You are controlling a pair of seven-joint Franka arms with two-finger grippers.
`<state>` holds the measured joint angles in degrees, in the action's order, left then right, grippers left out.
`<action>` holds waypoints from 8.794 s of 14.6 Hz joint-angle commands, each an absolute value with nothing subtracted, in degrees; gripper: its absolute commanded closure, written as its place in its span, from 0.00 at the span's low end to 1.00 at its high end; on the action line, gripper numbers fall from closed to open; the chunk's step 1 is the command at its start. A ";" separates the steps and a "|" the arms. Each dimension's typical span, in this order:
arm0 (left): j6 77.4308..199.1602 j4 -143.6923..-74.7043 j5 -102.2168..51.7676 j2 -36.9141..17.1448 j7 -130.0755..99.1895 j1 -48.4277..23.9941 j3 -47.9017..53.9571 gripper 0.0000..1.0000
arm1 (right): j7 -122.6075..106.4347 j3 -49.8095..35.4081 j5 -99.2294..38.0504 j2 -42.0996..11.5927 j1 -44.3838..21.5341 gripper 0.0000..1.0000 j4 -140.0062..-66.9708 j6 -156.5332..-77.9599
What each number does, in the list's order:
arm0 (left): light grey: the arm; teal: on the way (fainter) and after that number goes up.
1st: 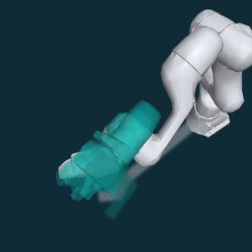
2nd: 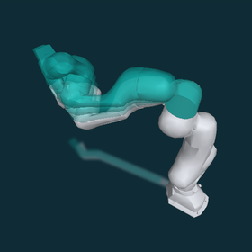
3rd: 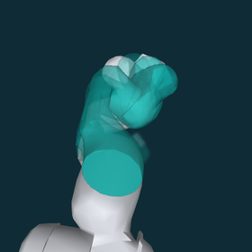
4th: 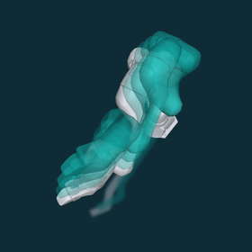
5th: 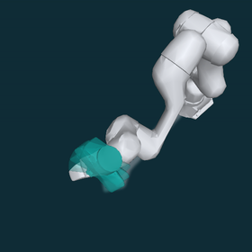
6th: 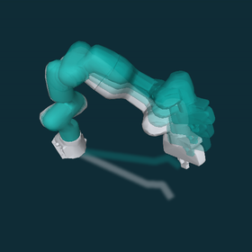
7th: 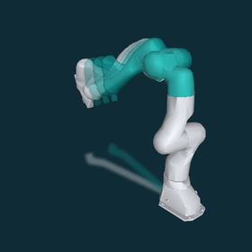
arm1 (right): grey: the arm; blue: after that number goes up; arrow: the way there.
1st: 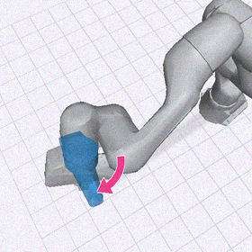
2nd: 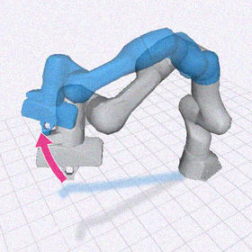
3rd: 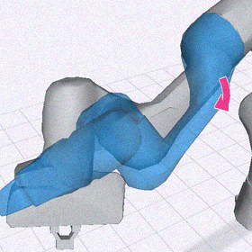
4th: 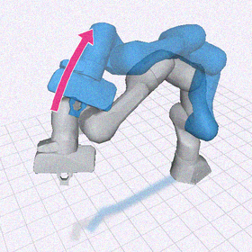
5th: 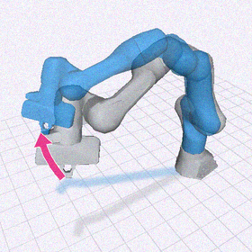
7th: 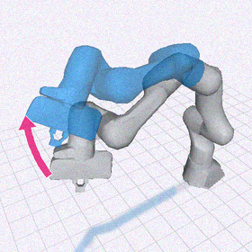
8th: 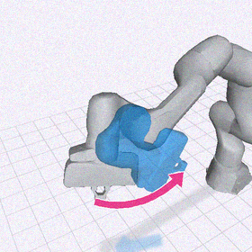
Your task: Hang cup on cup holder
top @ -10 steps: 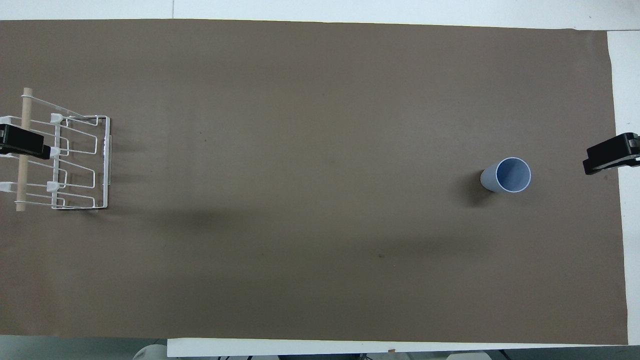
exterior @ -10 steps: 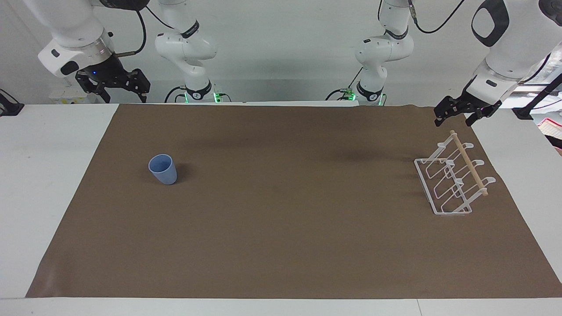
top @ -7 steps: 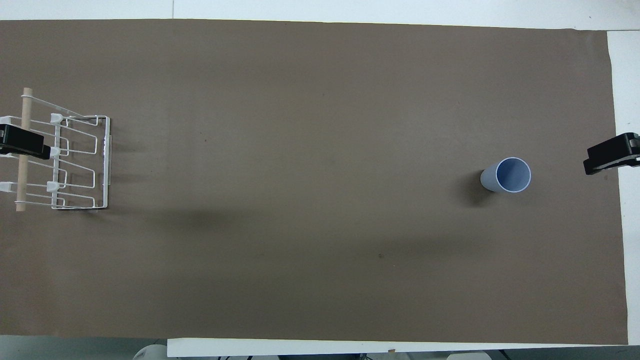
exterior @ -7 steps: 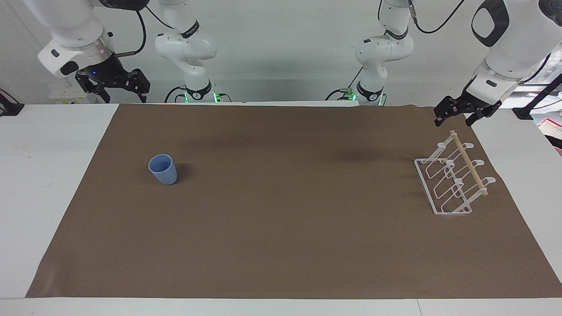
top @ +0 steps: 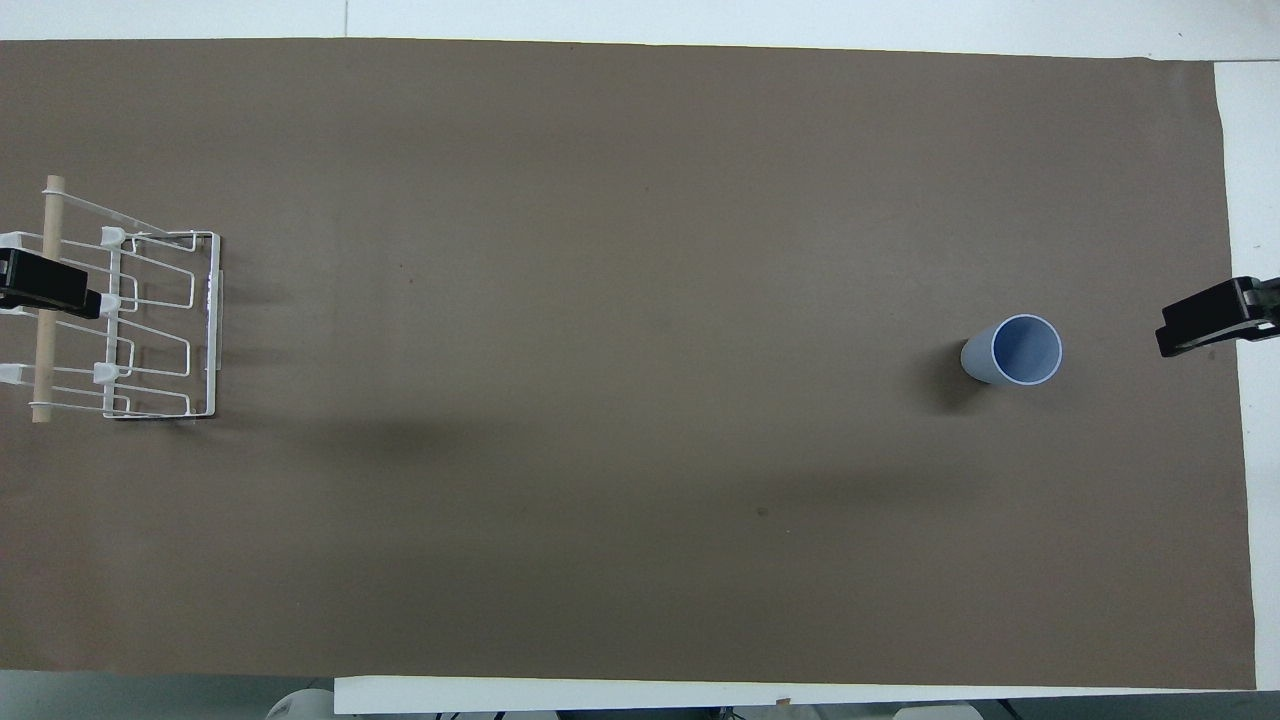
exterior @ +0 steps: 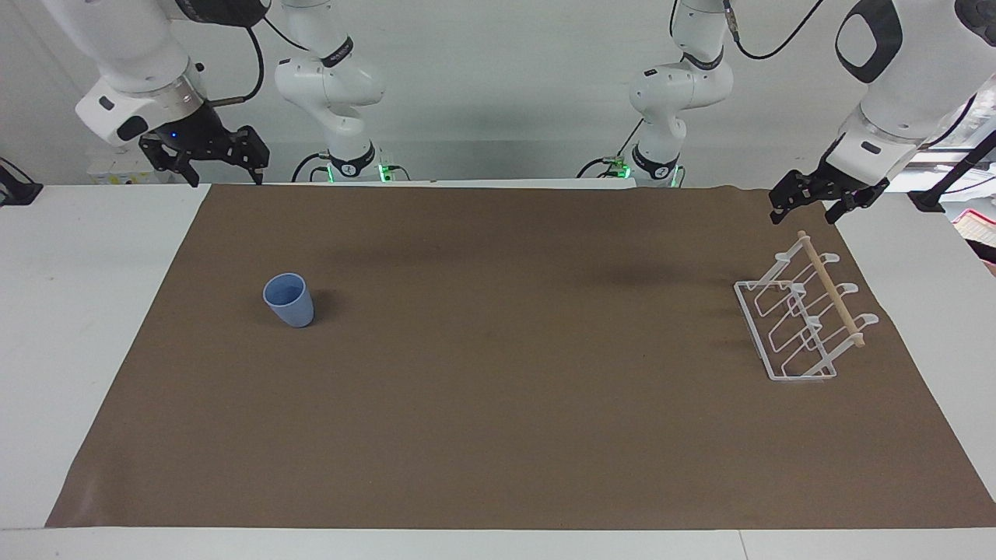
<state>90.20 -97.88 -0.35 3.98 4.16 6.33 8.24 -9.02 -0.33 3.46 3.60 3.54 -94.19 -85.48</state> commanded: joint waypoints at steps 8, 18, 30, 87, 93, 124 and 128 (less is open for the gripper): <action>90.35 -98.70 0.09 4.66 5.01 7.21 8.96 0.00 | -16.00 -0.26 -1.05 -1.31 8.79 0.00 -121.03 -117.51; 90.18 -98.79 0.09 4.66 4.83 6.68 8.96 0.00 | -19.07 -0.26 -0.97 -3.08 8.35 0.75 -125.86 -123.75; 100.02 -102.13 -7.11 5.54 -45.92 -2.81 9.40 0.00 | -28.21 -3.16 -44.07 -2.29 -0.07 1.00 -113.03 -101.17; 77.87 -107.23 87.19 -22.15 -129.28 -12.83 10.20 1.00 | -1.93 -2.11 5.78 0.62 5.98 0.01 -86.05 -78.76; 80.06 -106.96 87.19 -27.59 -135.86 -11.61 10.37 1.00 | -6.32 2.20 5.80 1.41 2.20 0.01 -87.54 -78.49; 102.13 -105.91 5.57 0.53 -31.14 4.93 10.63 0.00 | -7.38 2.37 5.54 2.46 2.99 0.01 -88.95 -77.34; 94.34 -100.92 4.04 0.44 -14.55 1.67 10.55 0.00 | -7.38 2.37 5.54 2.46 2.99 0.01 -88.95 -77.34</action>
